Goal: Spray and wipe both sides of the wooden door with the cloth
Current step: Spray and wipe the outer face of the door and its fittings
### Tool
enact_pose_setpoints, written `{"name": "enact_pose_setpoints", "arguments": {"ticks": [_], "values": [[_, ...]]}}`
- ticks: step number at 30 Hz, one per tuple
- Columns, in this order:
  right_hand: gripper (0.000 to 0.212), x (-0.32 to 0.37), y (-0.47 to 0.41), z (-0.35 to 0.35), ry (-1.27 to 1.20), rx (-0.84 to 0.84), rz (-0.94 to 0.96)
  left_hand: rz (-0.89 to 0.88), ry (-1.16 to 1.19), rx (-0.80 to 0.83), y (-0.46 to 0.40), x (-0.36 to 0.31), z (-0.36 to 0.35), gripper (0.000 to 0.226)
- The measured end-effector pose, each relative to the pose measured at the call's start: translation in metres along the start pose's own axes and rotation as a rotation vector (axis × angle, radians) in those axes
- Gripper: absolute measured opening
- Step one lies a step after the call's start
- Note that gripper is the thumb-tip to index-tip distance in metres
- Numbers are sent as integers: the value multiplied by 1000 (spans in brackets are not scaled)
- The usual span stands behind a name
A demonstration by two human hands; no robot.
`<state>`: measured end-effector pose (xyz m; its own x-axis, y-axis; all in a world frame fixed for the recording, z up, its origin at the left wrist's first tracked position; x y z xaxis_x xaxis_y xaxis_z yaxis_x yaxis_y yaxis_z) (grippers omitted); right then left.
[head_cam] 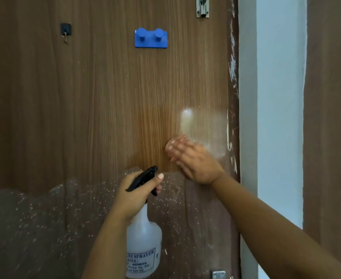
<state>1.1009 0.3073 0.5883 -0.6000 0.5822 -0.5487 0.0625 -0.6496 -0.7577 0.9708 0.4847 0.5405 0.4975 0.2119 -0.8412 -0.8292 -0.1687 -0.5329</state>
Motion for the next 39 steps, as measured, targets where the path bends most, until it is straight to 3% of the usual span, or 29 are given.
{"name": "enact_pose_setpoints", "arguments": {"ticks": [2, 4, 6, 7, 8, 9, 11, 13, 14, 16, 18, 21, 23, 24, 25, 26, 29, 30, 32, 33, 35, 37, 39], "values": [[32, -39, -13, 25, -33, -259, -333, 3, -3, -5, 3, 1, 7, 22], [37, -76, -25, 49, -19, -514, -754, -7, -16, -15, 5, 1, 16, 22], [46, -74, -45, 52, -48, -611, -1093, -21, -26, -28, 5, 0, 26, 21], [47, -58, -55, 47, -63, -591, -1147, -28, -34, -33, 3, -1, 31, 21], [43, -34, -68, 37, -63, -521, -1074, -38, -45, -42, 1, -3, 36, 23], [38, -5, -79, 24, -1, -384, -880, -44, -57, -51, 0, -6, 40, 24], [36, 61, -85, -11, 78, -49, -314, -57, -61, -80, -5, -11, 46, 23], [47, 89, -71, -32, 48, 135, 169, -77, -27, -103, -7, -15, 53, 19], [48, 83, -73, -24, 7, 145, 306, -86, -22, -106, -8, -17, 57, 19], [46, 50, -92, 6, 4, 116, 336, -86, -62, -101, -9, -19, 63, 24], [37, -8, -118, 37, 8, -154, 93, -86, -106, -96, -10, -21, 71, 29], [40, -97, -117, 70, -7, -468, -661, -106, -122, -106, -12, -23, 86, 34], [47, -90, -119, 61, -55, -568, -1026, -117, -121, -111, -13, -23, 100, 30], [46, -67, -127, 55, -54, -586, -1096, -119, -117, -113, -12, -22, 105, 29], [41, -36, -138, 43, -53, -578, -1047, -118, -111, -122, -11, -21, 111, 29], [33, -2, -151, 31, -24, -488, -880, -118, -112, -130, -12, -20, 115, 30], [35, 109, -160, -31, 85, 35, -30, -125, -97, -134, -14, -23, 124, 32], [42, 124, -156, -43, 93, 123, 199, -133, -95, -135, -17, -24, 130, 29], [46, 107, -160, -36, 25, 174, 388, -138, -110, -142, -20, -28, 132, 23], [43, 90, -169, -27, 27, 178, 357, -143, -121, -142, -21, -30, 137, 22], [34, 33, -185, 2, 8, -18, 91, -151, -162, -126, -25, -36, 142, 25], [35, -39, -173, 36, 13, -327, -355, -153, -170, -102, -28, -42, 146, 29], [44, -77, -144, 56, 12, -530, -785, -175, -159, -69, -35, -60, 150, 35]]}}
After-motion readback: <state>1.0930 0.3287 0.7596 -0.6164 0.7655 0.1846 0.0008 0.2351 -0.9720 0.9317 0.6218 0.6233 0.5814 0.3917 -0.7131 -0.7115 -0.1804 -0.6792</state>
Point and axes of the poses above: each hand's wrist, its own y-axis away from the middle knuckle, its own z-axis out of the back of the hand, x = y × z, the point moved 4 cm from there along -y, towards the middle knuckle, and after that the axes turned 1 degree about -y, right-handed, at the moved point
